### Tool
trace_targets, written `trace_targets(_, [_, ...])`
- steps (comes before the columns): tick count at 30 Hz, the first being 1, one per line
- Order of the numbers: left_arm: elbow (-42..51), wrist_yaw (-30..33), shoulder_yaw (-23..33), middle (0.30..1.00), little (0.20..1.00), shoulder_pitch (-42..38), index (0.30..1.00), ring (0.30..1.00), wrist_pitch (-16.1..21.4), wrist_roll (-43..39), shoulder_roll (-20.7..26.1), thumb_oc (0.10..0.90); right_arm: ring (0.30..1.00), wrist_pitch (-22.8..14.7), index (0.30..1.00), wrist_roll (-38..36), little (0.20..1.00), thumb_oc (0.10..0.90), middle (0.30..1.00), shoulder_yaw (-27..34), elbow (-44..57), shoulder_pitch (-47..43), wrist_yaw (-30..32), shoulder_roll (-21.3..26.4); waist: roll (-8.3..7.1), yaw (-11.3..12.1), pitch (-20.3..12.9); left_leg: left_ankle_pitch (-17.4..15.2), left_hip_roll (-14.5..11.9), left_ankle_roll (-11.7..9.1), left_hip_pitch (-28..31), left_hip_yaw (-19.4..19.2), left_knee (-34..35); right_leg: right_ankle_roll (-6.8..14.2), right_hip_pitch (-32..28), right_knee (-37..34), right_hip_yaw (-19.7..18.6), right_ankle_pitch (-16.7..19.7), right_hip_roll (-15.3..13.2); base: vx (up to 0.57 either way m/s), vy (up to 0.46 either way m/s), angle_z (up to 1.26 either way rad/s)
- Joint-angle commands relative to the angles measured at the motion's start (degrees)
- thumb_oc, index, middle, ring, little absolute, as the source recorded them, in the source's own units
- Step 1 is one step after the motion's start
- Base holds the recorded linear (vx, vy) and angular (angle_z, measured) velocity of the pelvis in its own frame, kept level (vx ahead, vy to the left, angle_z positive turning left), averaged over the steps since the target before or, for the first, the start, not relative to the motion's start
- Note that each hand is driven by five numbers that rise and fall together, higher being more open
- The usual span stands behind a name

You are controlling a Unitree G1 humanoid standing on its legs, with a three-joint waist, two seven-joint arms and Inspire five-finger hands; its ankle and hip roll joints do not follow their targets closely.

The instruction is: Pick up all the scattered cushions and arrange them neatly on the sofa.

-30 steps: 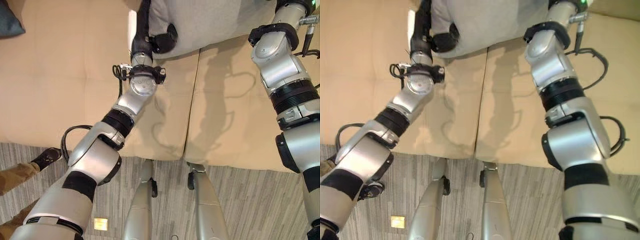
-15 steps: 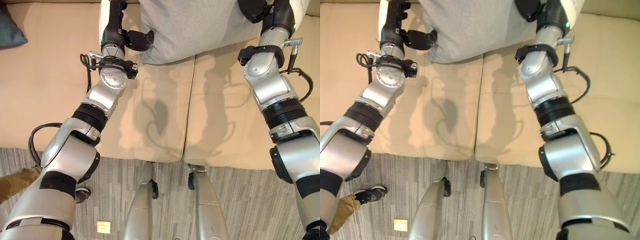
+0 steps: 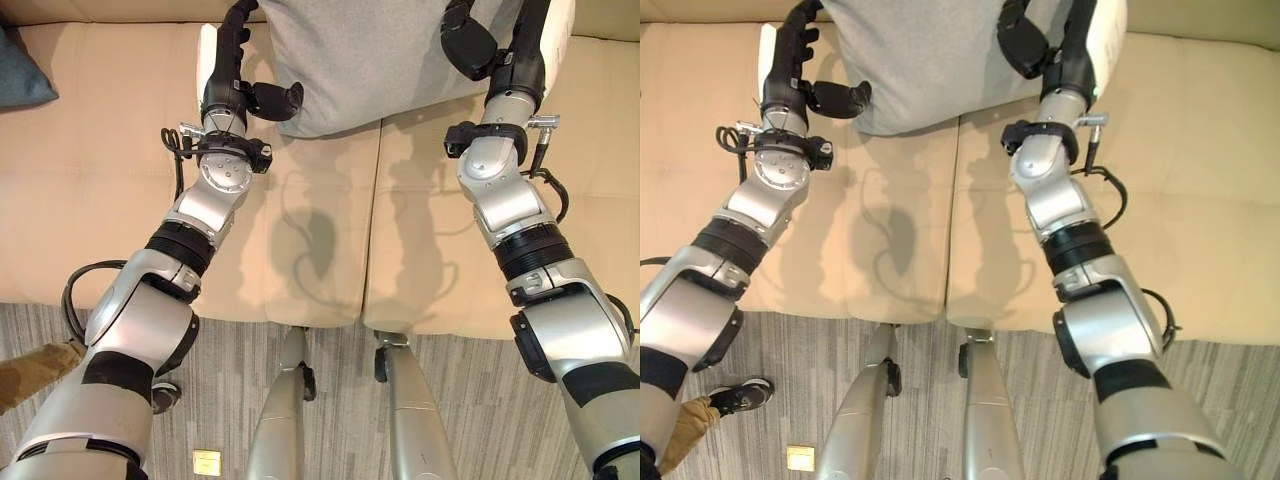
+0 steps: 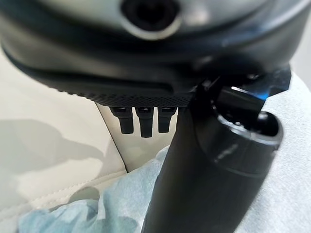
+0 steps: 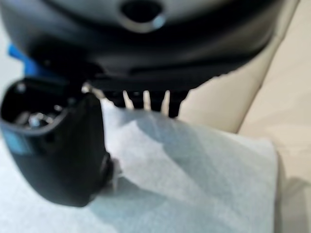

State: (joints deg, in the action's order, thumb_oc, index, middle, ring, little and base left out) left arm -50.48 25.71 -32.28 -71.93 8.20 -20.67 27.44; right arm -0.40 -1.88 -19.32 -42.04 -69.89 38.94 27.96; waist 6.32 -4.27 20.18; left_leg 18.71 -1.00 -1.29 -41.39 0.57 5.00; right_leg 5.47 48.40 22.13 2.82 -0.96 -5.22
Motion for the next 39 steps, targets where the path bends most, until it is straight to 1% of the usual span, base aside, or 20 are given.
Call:
trace_targets(1, [2.6, 3.0, 4.5, 0.9, 0.9, -2.5, 0.9, 0.9, 5.4, 1.6, -0.9, 0.8, 0.9, -4.3, 0.9, 1.1, 0.9, 0.8, 0.9, -1.5, 1.6, -1.1, -0.5, -1.2, -1.46, 1.0, -4.3, -11.4, 0.4, -4.3, 7.5, -2.7, 0.0, 1.9, -7.7, -14.6, 0.6, 3.9, 2.1, 0.0, 0.0, 0.0])
trace_targets(2, [4.7, 3.2, 5.1, 0.9, 0.9, -0.8, 0.9, 0.9, 6.3, 0.8, -0.7, 0.8, 0.9, -3.8, 0.9, 0.7, 0.9, 0.8, 0.9, -1.1, 0.0, -1.7, 0.0, 0.1, -1.46, 1.3, -4.1, -11.3, 0.4, -4.3, 7.5, -2.6, 0.0, 1.9, -7.7, -14.4, 0.7, 3.8, 2.1, 0.0, 0.0, 0.0])
trace_targets(3, [4.8, 3.2, 5.1, 0.9, 0.9, -0.7, 0.9, 0.9, 6.3, 0.8, -0.7, 0.8, 0.9, -3.8, 0.9, 0.7, 0.9, 0.8, 0.9, -1.2, -0.1, -1.7, 0.0, 0.1, -1.44, 1.3, -4.1, -11.3, 0.4, -4.3, 7.5, -2.6, 0.0, 1.9, -7.7, -14.4, 0.7, 3.8, 2.1, 0.0, 0.0, 0.0])
trace_targets(4, [7.6, 3.1, 6.2, 0.9, 0.9, 2.1, 0.9, 0.9, 7.2, -0.3, -0.9, 0.8, 0.9, -3.2, 0.9, 0.4, 0.9, 0.8, 0.9, -0.7, -1.1, -1.7, 0.1, 1.4, -1.43, 1.6, -4.0, -11.3, 0.4, -4.2, 7.4, -2.5, 0.0, 1.9, -7.7, -14.3, 0.7, 3.7, 2.1, 0.0, 0.0, 0.0])
trace_targets(5, [7.7, 3.1, 6.2, 0.9, 0.9, 2.2, 0.9, 0.9, 7.2, -0.3, -0.9, 0.8, 0.9, -3.2, 0.9, 0.4, 0.9, 0.8, 0.9, -0.7, -1.1, -1.7, 0.1, 1.4, -1.4, 1.6, -4.0, -11.3, 0.4, -4.2, 7.4, -2.5, 0.0, 1.9, -7.7, -14.3, 0.7, 3.7, 2.1, 0.01, -0.034, 0.0])
trace_targets(6, [12.5, 2.8, 7.2, 0.9, 0.9, 6.9, 0.9, 0.9, 8.2, -0.5, -0.7, 0.8, 0.9, -2.7, 0.9, 0.2, 0.9, 0.8, 0.9, 0.0, -1.4, -1.0, 0.1, 3.0, -1.3, 2.1, -3.9, -11.3, 0.5, -4.2, 7.4, -2.4, 0.0, 1.9, -7.7, -14.3, 0.8, 3.6, 2.0, 0.0, 0.0, 0.0])
trace_targets(7, [12.7, 2.8, 7.3, 0.9, 0.9, 7.1, 0.9, 0.9, 8.1, -0.5, -0.7, 0.8, 0.9, -2.7, 0.9, 0.2, 0.9, 0.8, 0.9, 0.0, -1.4, -1.0, 0.1, 3.0, -1.28, 2.1, -4.0, -11.4, 0.5, -4.2, 7.4, -2.4, 0.0, 1.9, -7.7, -14.3, 0.8, 3.6, 2.0, 0.0, 0.0, 0.0])
trace_targets(9, [17.4, 1.5, 7.9, 0.9, 0.9, 13.3, 0.9, 0.9, 8.8, -0.5, -0.4, 0.8, 0.9, -2.4, 0.9, 0.3, 0.9, 0.8, 0.9, 1.0, -1.2, 0.6, 0.0, 4.0, -1.13, 2.6, -4.0, -11.4, 0.6, -4.2, 7.5, -2.4, 0.0, 1.8, -7.8, -14.2, 0.9, 3.5, 2.0, 0.0, 0.0, 0.0])
trace_targets(10, [22.1, -0.4, 8.8, 0.9, 0.9, 21.2, 0.9, 0.9, 9.3, -0.6, 0.7, 0.8, 0.9, -2.2, 0.9, -0.1, 0.9, 0.8, 0.9, 2.4, -0.9, 2.1, -0.3, 5.1, -0.83, 3.4, -4.0, -11.5, 0.6, -4.1, 7.6, -2.4, 0.0, 1.8, -7.9, -14.3, 0.9, 3.4, 1.9, 0.03, -0.016, 0.0])
trace_targets(12, [25.4, -2.4, 10.0, 0.9, 0.9, 28.6, 0.9, 0.9, 9.6, -1.1, 1.6, 0.8, 0.9, -2.3, 0.9, -0.3, 0.9, 0.8, 0.9, 3.6, -0.4, 3.5, -0.8, 5.6, -0.61, 4.1, -4.0, -11.6, 0.7, -4.0, 7.7, -2.5, 0.0, 1.8, -7.9, -14.3, 0.9, 3.4, 1.8, 0.0, 0.0, 0.0])
trace_targets(13, [25.5, -2.4, 10.1, 0.9, 0.9, 28.8, 0.9, 0.9, 9.5, -1.0, 1.7, 0.8, 0.853, -2.3, 0.853, -0.3, 0.853, 0.769, 0.853, 3.6, -0.4, 3.6, -0.8, 5.5, -0.63, 4.1, -4.1, -11.6, 0.7, -4.0, 7.7, -2.6, 0.0, 1.8, -7.9, -14.3, 0.9, 3.4, 1.8, 0.0, 0.0, 0.0])
trace_targets(14, [27.4, -4.9, 11.0, 0.9, 0.9, 36.5, 0.9, 0.9, 9.4, -1.4, 2.4, 0.8, 0.3, -2.6, 0.3, -0.6, 0.3, 0.4, 0.3, 4.8, 0.0, 5.0, -1.3, 5.6, -0.36, 4.8, -4.2, -11.6, 0.7, -3.9, 7.7, -2.6, 0.0, 1.7, -7.9, -14.2, 1.0, 3.4, 1.8, 0.02, 0.012, 0.06])
trace_targets(17, [28.9, -8.0, 12.8, 0.9, 0.9, 46.3, 0.9, 0.9, 9.4, -2.8, 3.8, 0.8, 0.3, -3.2, 0.3, -1.0, 0.3, 0.4, 0.3, 6.1, 1.4, 7.4, -2.2, 5.1, 0.11, 5.8, -4.5, -11.7, 0.7, -3.7, 7.8, -2.7, 0.0, 1.7, -7.9, -14.1, 1.0, 3.2, 1.6, 0.02, 0.021, 0.06])
trace_targets(21, [30.2, -10.1, 16.1, 0.9, 0.9, 53.9, 0.9, 0.9, 9.4, -5.3, 4.4, 0.8, 0.3, -3.7, 0.3, -0.6, 0.3, 0.4, 0.3, 7.6, 3.6, 10.0, -2.7, 4.4, 0.54, 6.6, -4.7, -11.7, 0.8, -3.4, 7.8, -2.6, 0.0, 1.6, -7.8, -13.8, 1.2, 3.1, 1.5, 0.01, 0.003, 0.04])
trace_targets(27, [31.2, -11.4, 19.0, 0.9, 0.9, 59.2, 0.9, 0.9, 9.3, -6.4, 4.2, 0.8, 0.3, -4.3, 0.3, 0.4, 0.3, 0.4, 0.3, 8.9, 6.2, 12.3, -2.8, 3.1, 1.11, 7.8, -4.9, -11.9, 1.0, -3.3, 8.2, -2.4, 0.0, 1.5, -8.1, -13.6, 1.5, 2.9, 1.2, 0.0, 0.0, 0.05])
trace_targets(33, [31.0, -11.6, 19.6, 0.9, 0.9, 60.2, 0.9, 0.9, 9.0, -6.4, 3.2, 0.8, 0.3, -4.4, 0.3, 1.2, 0.3, 0.4, 0.3, 9.4, 7.9, 13.4, -3.0, 1.4, 1.54, 8.3, -4.8, -12.1, 1.1, -3.2, 8.5, -2.3, -0.1, 1.5, -8.1, -13.2, 1.5, 2.8, 0.9, 0.0, 0.004, 0.02])
trace_targets(34, [31.1, -11.7, 19.6, 0.9, 0.9, 60.2, 0.9, 0.9, 9.1, -6.3, 3.1, 0.8, 0.354, -4.4, 0.354, 1.6, 0.354, 0.436, 0.354, 9.3, 8.0, 13.5, -3.1, 1.4, 1.62, 8.4, -4.8, -12.2, 1.1, -3.1, 8.5, -2.4, -0.1, 1.5, -8.1, -13.1, 1.4, 2.8, 0.9, 0.0, 0.0, 0.0])
trace_targets(35, [31.1, -11.7, 19.6, 0.9, 0.9, 60.2, 0.9, 0.9, 9.1, -6.3, 3.1, 0.8, 0.531, -4.4, 0.531, 1.6, 0.531, 0.554, 0.531, 9.3, 8.0, 13.5, -3.1, 1.4, 1.62, 8.5, -4.8, -12.2, 1.1, -3.1, 8.5, -2.4, -0.1, 1.5, -8.1, -13.1, 1.4, 2.8, 0.9, 0.0, 0.0, 0.0])
trace_targets(36, [31.2, -11.8, 19.5, 0.9, 0.9, 59.9, 0.9, 0.9, 9.2, -6.2, 3.1, 0.8, 0.9, -4.2, 0.9, 2.0, 0.9, 0.8, 0.9, 9.2, 7.7, 13.3, -3.1, 1.4, 1.8, 8.6, -4.8, -12.2, 1.2, -3.1, 8.5, -2.3, -0.2, 1.5, -8.0, -13.1, 1.4, 2.8, 0.8, 0.0, 0.0, 0.0])
trace_targets(39, [31.2, -11.7, 19.6, 0.9, 0.9, 59.6, 0.9, 0.9, 9.2, -6.2, 3.1, 0.8, 0.9, -4.1, 0.9, 1.8, 0.9, 0.8, 0.9, 9.4, 7.3, 12.9, -2.9, 1.6, 1.9, 8.7, -4.8, -12.2, 1.2, -3.1, 8.4, -2.3, -0.2, 1.5, -8.0, -13.1, 1.3, 2.8, 0.8, 0.0, 0.0, 0.0])
